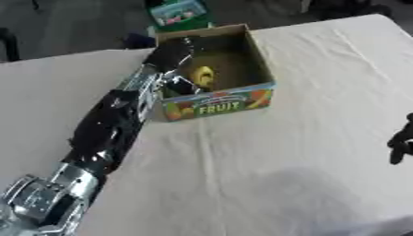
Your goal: Pick up objects on the table and place them in the box.
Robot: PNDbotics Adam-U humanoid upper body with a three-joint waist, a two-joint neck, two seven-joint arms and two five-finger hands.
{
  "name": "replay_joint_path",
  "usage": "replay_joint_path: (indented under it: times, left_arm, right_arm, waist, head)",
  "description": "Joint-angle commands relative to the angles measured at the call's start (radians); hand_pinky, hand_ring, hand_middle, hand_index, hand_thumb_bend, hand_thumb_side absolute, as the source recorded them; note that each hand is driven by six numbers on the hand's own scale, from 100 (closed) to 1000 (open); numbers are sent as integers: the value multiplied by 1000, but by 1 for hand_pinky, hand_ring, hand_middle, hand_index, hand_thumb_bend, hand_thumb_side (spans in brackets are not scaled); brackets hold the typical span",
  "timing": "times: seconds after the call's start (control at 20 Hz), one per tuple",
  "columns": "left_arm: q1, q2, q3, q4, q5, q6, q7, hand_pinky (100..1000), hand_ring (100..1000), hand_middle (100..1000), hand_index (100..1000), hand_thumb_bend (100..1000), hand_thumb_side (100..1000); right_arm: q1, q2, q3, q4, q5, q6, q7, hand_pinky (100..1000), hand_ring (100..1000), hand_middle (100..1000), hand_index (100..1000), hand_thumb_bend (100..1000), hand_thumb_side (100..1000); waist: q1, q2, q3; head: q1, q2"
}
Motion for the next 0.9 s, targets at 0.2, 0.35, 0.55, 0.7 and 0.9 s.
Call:
replay_joint_path:
  times: [0.2, 0.35, 0.55, 0.7, 0.9]
  left_arm:
    - [3, 13, -1, -112, 92, -39, 23, 750, 774, 794, 843, 539, 369]
    - [26, 12, -8, -182, 140, -57, 46, 708, 677, 693, 782, 392, 280]
    - [87, 23, -27, -284, 207, -84, 73, 670, 611, 613, 744, 254, 226]
    - [157, 80, -69, -410, 518, -63, 39, 631, 560, 558, 713, 100, 260]
    - [301, 158, -83, -657, 939, 30, -31, 606, 524, 519, 691, 100, 399]
  right_arm:
    - [2, -5, -8, -12, 1, 5, -2, 413, 551, 503, 684, 100, 708]
    - [7, -6, -11, -10, 0, 5, -6, 414, 551, 504, 684, 100, 703]
    - [15, -7, -19, -6, -2, 7, -13, 415, 552, 504, 684, 100, 704]
    - [20, -10, -25, -4, -5, 7, -19, 416, 552, 504, 684, 100, 695]
    - [27, -12, -32, -2, -7, 6, -27, 416, 552, 504, 684, 100, 692]
  waist:
    - [-8, -33, 37]
    - [-11, -41, 64]
    - [-15, -53, 113]
    - [-18, -63, 153]
    - [-24, -70, 204]
  head:
    - [-23, 1]
    - [-33, 7]
    - [-54, 13]
    - [-69, 16]
    - [-89, 14]
